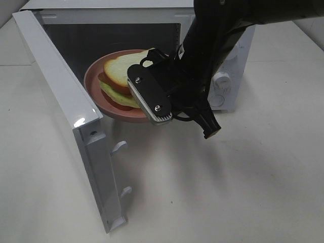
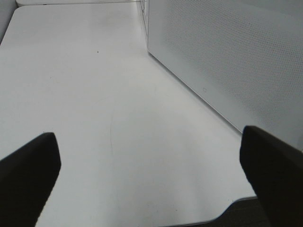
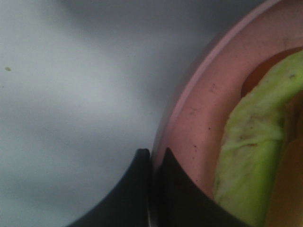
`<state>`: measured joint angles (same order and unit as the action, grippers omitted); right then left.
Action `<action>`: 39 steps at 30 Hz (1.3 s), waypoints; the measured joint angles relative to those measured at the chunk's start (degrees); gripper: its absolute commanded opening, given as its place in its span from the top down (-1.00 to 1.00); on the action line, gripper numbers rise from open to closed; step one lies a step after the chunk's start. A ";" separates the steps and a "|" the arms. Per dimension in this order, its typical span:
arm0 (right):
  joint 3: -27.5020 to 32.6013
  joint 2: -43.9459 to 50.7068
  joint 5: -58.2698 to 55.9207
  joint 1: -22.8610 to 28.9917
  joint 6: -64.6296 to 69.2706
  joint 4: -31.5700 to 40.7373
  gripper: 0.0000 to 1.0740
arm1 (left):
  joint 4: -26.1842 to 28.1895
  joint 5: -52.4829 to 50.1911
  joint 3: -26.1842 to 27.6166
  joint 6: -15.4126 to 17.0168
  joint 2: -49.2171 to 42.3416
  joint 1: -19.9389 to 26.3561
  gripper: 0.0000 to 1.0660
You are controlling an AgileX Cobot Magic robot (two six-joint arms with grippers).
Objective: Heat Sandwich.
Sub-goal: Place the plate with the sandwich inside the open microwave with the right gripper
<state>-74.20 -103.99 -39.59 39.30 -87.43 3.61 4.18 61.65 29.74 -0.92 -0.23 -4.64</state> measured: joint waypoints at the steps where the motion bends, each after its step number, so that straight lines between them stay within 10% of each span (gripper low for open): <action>1: -0.92 -0.57 -0.17 0.00 0.00 0.29 1.00 | 0.00 0.00 0.00 0.00 0.00 0.00 -0.83; 39: -30.31 -20.45 -10.43 0.00 11.17 -5.16 1.00 | 0.00 0.00 0.00 0.00 0.00 0.00 -0.83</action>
<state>-104.51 -124.45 -50.02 39.30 -76.26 -1.55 4.18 61.65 29.74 -0.92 -0.23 -4.64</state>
